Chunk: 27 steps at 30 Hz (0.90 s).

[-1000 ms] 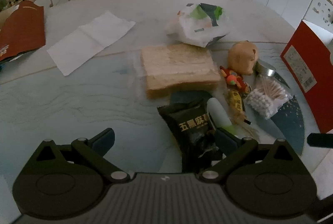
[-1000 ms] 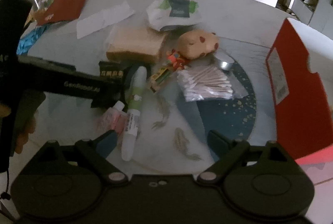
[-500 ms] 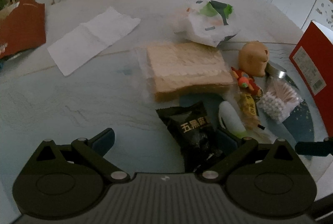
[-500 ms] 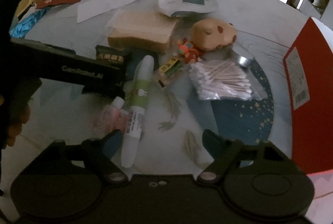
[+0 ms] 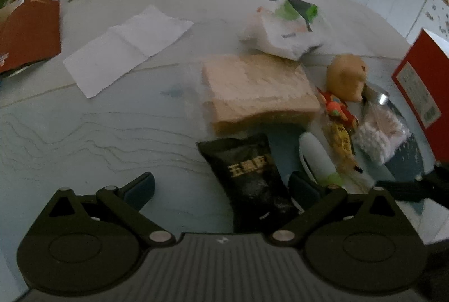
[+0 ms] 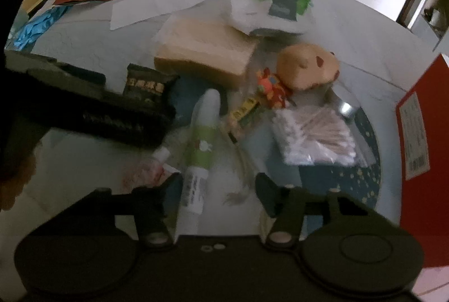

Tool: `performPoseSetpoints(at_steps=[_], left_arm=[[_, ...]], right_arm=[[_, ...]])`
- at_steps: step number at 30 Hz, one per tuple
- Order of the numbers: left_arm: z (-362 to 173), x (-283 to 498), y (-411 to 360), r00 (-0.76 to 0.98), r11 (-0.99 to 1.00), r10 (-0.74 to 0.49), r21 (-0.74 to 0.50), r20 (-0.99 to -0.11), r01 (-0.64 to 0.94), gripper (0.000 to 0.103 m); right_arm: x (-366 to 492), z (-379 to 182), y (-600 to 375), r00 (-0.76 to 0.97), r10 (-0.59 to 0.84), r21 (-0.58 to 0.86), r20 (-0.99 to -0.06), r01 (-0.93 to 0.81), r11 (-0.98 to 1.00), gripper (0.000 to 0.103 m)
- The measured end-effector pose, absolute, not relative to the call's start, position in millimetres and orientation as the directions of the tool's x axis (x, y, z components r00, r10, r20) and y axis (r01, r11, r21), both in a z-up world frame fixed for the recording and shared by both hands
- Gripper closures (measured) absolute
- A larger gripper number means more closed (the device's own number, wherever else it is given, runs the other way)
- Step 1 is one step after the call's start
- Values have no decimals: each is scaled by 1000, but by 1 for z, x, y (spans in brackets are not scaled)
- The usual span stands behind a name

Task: Organize objects
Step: 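Grasp the black snack packet with the left tool while the right tool grasps the green-capped tube, then carry the snack packet and green tube with both tools into the shoebox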

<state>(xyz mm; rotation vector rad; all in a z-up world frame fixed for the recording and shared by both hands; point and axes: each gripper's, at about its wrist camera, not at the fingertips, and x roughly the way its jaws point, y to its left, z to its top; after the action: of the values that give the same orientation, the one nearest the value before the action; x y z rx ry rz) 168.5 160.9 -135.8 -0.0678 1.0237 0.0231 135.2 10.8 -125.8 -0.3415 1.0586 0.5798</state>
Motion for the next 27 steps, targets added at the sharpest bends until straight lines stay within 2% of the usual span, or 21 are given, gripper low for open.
performPoseSetpoints(at_steps=[4, 7, 9, 10, 11, 14, 27], left_arm=[[-136, 165, 156, 529, 999, 8, -17, -849, -43, 5], [-134, 164, 155, 538, 999, 11, -12, -843, -39, 17], [-131, 161, 154, 546, 999, 6, -14, -838, -34, 35], [-130, 160, 154, 549, 999, 1, -17, -836, -29, 41], [-128, 159, 153, 550, 1000, -10, -25, -835, -19, 51], [-125, 156, 156, 550, 998, -47, -68, -834, -18, 65], [-98, 120, 149, 540, 986, -142, -169, -829, -1, 69]], right_arm=[[135, -125, 15, 368, 288, 7, -884, -606, 796, 62], [136, -124, 15, 367, 292, 9, -883, -610, 792, 74], [136, -124, 14, 364, 296, 16, -883, -607, 795, 84], [136, -124, 13, 362, 298, 21, -883, -604, 796, 86], [136, -123, 12, 358, 303, 27, -883, -606, 795, 87], [134, -122, 8, 342, 317, 49, -885, -610, 791, 87], [117, -84, -31, 351, 428, 174, -833, -568, 805, 87]])
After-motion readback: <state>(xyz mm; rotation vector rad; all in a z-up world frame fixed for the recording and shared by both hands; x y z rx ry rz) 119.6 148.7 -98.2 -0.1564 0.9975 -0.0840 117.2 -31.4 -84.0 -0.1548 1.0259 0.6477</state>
